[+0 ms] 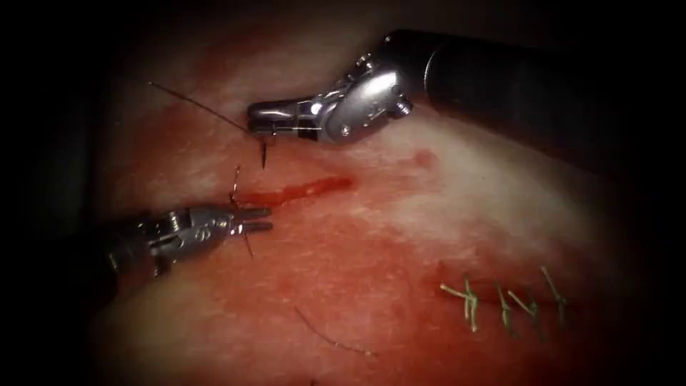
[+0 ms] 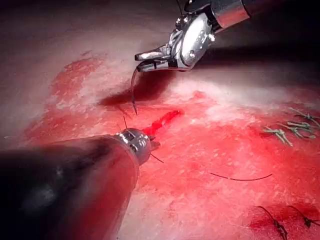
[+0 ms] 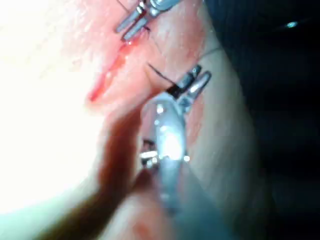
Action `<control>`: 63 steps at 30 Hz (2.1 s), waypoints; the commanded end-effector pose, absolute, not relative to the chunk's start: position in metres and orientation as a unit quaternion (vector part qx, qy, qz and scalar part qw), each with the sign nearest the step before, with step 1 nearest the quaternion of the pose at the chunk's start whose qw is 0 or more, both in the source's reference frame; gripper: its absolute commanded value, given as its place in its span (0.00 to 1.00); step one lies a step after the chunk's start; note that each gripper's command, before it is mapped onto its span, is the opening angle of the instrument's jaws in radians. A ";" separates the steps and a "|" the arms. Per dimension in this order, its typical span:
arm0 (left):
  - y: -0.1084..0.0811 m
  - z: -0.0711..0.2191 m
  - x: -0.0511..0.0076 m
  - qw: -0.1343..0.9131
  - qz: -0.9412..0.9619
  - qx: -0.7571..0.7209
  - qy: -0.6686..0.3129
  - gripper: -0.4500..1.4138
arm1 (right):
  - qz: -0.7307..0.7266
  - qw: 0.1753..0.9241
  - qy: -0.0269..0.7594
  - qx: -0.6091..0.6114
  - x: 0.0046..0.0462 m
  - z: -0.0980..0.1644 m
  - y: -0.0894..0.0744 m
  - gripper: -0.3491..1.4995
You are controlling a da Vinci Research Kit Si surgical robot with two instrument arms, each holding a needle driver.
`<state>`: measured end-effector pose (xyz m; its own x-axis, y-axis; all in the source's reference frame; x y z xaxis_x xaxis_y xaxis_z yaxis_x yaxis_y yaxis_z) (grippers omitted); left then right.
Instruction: Wound Closure
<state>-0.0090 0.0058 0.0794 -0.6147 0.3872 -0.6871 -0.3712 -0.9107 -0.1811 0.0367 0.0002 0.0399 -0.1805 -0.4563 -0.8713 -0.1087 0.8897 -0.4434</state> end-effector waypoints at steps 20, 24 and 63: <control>0.006 0.080 -0.0098 0.213 0.897 -0.387 -0.015 0.16 | -0.148 0.608 0.758 -0.185 0.0374 0.042 -0.001 0.00; 0.006 0.080 -0.0097 0.213 0.897 -0.386 -0.014 0.16 | -0.150 0.605 0.759 -0.185 0.0374 0.042 -0.001 0.00; 0.006 0.079 -0.0094 0.219 0.895 -0.388 -0.019 0.19 | -0.210 0.587 0.766 -0.159 0.0372 0.042 -0.004 0.00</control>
<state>-0.0088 0.0055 0.0788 -0.6044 0.4063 -0.6853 -0.3768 -0.9037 -0.2035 0.0364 -0.0044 0.0419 -0.2586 -0.4886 -0.8333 0.0064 0.8618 -0.5072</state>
